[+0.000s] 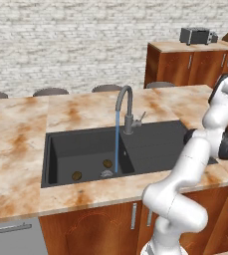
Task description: Pick the kiwis from the sink and place them in one bowl. Place the broccoli in the other bowl. Then turn off the sink faucet.
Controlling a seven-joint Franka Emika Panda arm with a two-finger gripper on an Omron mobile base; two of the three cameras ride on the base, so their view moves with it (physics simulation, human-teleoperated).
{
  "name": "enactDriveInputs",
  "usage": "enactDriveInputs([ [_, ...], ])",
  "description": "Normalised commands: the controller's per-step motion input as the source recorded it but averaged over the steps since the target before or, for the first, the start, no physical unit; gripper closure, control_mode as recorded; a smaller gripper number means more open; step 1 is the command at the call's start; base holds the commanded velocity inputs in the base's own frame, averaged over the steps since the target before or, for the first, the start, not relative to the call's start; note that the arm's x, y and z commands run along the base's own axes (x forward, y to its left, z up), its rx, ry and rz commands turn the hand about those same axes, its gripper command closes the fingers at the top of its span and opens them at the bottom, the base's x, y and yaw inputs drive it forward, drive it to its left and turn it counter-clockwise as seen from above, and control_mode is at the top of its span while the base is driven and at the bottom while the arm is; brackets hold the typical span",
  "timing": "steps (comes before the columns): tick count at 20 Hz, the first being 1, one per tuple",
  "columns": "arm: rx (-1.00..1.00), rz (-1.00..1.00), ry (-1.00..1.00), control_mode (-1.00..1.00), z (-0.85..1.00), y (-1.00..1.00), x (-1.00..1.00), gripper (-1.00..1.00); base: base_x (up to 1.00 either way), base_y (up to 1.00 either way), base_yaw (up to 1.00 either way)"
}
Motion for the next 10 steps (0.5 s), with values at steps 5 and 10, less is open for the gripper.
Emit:
enactDriveInputs([
  [5,-0.33,0.0,-0.31,-1.0,-0.61,1.0,-1.0,-1.0,0.0,0.0,0.0],
  [10,-0.41,0.0,-0.32,-1.0,-0.92,1.0,-1.0,-1.0,0.0,0.0,0.0],
])
